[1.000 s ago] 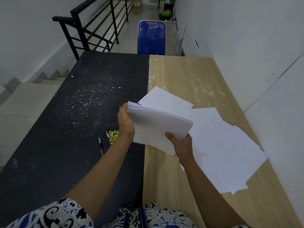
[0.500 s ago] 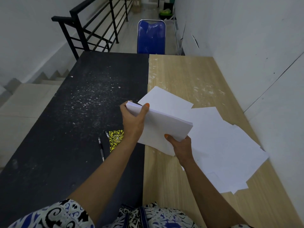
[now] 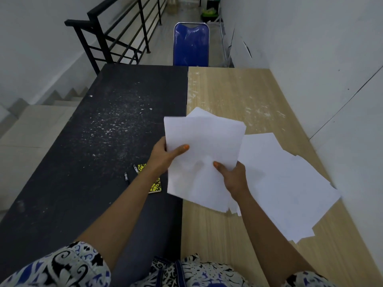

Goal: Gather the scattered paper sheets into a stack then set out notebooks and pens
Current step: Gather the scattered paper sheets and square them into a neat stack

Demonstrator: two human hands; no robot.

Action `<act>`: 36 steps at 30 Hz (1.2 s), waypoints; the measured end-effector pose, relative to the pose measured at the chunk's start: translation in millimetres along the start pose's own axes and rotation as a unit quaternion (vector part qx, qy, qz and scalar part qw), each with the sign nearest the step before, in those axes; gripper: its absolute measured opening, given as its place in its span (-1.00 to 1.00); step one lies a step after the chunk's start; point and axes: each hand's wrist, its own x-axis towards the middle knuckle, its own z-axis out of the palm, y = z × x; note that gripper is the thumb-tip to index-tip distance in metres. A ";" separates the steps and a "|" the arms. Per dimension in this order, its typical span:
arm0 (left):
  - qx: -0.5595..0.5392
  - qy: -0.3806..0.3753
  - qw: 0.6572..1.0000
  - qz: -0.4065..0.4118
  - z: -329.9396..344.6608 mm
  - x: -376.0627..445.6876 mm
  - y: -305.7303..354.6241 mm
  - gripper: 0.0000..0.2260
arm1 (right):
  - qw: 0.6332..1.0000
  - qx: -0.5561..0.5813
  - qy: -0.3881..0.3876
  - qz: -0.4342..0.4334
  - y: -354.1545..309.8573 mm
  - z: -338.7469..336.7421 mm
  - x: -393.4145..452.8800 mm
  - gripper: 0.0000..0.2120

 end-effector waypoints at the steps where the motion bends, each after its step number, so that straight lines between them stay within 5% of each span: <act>1: 0.013 -0.015 1.000 -0.009 -5.4 1.1 -0.7 -0.30 | 1.000 0.002 -0.008 -0.003 -5.1 0.0 5.1 -0.74; 5: 0.019 -0.110 0.986 -0.120 -23.6 3.1 -8.5 -0.61 | 1.000 0.008 -0.026 0.007 -11.3 6.6 24.8 -0.65; 8: -0.023 -0.103 0.978 -0.181 -23.6 2.8 -24.2 -0.75 | 0.998 0.019 -0.029 0.050 -4.6 14.5 38.2 -0.56; 16: -0.021 0.014 0.975 -0.219 -3.6 10.5 -89.8 -0.74 | 0.963 -0.218 -0.025 0.159 45.4 2.5 53.4 -0.57; 20: -0.006 0.045 0.968 -0.247 8.0 10.0 -119.1 -0.68 | 0.893 -0.437 0.027 0.107 70.0 -23.5 57.1 -0.46; 24: -0.008 0.080 0.958 -0.277 19.7 3.3 -139.7 -0.66 | 0.827 -0.554 -0.014 0.087 81.0 -43.1 65.5 -0.15; 29: -0.031 0.096 0.953 -0.284 20.8 -3.3 -154.5 -0.64 | 0.811 -0.575 -0.056 0.095 93.1 -51.2 74.0 -0.04; 36: -0.053 0.096 0.948 -0.300 16.9 2.8 -157.4 -0.66 | 0.788 -0.613 0.024 0.042 102.2 -50.5 68.9 -0.11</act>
